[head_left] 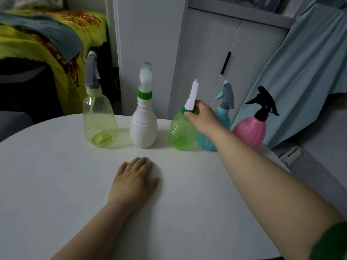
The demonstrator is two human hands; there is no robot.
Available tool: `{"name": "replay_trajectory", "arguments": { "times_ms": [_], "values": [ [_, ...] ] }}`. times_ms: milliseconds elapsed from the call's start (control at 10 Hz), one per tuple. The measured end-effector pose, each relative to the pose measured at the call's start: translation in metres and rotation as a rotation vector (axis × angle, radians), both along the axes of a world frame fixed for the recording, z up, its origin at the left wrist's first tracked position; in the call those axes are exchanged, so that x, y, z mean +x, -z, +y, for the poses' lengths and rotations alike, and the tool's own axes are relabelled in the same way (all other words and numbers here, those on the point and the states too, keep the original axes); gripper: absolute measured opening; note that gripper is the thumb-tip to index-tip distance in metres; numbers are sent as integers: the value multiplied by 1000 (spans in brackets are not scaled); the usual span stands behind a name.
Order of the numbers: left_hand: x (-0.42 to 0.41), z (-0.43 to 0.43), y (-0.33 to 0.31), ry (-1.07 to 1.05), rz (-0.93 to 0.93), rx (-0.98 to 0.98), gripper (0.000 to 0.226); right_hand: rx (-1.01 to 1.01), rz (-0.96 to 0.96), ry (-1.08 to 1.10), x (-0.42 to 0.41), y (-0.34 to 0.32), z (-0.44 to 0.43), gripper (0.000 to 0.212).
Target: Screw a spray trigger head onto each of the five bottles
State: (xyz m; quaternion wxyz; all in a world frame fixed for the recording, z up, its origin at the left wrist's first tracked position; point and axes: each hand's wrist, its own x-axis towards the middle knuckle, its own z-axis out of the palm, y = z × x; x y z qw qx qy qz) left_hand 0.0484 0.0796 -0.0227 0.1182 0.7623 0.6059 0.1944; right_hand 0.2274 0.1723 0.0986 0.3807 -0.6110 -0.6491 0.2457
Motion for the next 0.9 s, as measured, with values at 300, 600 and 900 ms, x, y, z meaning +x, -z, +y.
{"name": "replay_trajectory", "arguments": {
  "times_ms": [300, 600, 900],
  "values": [
    [1, 0, 0, -2, -1, 9, 55, -53, 10, -48, 4, 4, 11, 37],
    [2, 1, -3, -8, 16, 4, 54, -108, 130, -50, 12, 12, 2, 64],
    [4, -5, -11, -28, 15, -24, 50, 105, 171, 344, 31, 60, -83, 10]
  ]
}}
